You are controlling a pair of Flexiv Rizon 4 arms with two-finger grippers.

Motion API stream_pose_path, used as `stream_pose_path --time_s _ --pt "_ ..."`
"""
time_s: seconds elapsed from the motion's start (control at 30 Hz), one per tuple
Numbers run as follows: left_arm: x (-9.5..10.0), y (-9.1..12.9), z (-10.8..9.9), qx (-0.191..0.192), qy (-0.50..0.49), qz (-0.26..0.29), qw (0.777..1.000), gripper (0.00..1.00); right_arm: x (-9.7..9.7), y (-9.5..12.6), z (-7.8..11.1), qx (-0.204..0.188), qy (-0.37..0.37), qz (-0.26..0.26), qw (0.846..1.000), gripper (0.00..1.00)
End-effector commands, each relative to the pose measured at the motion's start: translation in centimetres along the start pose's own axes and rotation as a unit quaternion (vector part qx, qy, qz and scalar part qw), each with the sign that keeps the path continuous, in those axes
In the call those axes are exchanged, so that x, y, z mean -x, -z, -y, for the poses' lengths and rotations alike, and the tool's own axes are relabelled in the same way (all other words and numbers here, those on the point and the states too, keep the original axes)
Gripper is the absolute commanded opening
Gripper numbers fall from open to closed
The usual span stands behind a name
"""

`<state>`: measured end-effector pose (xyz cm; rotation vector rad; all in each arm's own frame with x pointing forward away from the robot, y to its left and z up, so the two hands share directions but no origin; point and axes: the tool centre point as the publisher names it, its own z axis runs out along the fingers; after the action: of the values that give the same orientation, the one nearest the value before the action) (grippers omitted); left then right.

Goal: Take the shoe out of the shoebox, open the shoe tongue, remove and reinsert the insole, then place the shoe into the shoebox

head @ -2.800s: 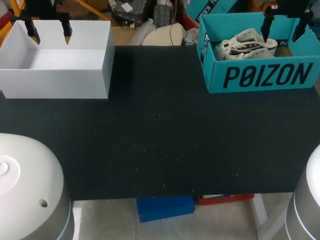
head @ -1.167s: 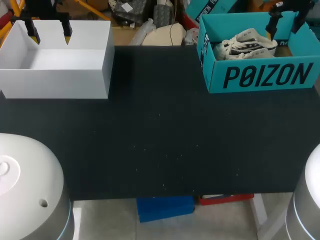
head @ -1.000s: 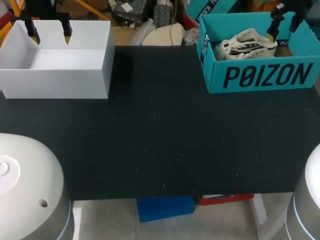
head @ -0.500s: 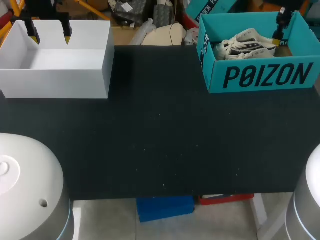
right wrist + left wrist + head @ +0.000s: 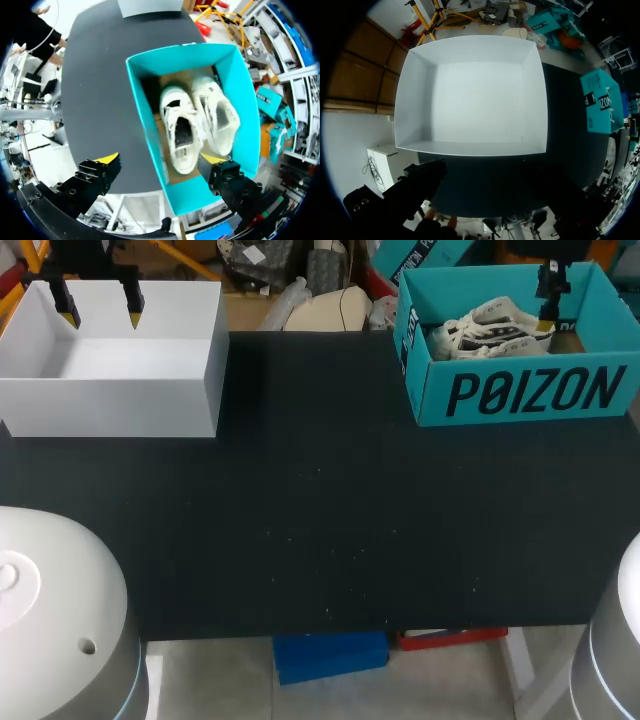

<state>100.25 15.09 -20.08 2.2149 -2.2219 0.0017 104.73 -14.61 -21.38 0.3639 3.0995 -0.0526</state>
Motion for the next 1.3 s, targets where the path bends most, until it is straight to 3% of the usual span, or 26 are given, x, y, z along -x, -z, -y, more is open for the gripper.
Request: stream_pose_path --time_s 0.03,0.4,1.3 --pt "-0.1 0.1 -0.1 0.001 0.001 0.001 1.000 1.00 2.1 -1.1 -0.6 -0.006 0.011 -0.020 1.000 1.00" --pt "-0.1 0.1 -0.1 0.001 0.001 0.001 1.000 1.00 4.1 -3.1 -0.7 0.006 0.051 -0.012 0.999 1.00" --pt "-0.1 0.1 -0.1 0.001 0.001 0.001 1.000 1.00 5.9 -5.1 -0.6 0.010 0.083 -0.010 0.996 1.00"
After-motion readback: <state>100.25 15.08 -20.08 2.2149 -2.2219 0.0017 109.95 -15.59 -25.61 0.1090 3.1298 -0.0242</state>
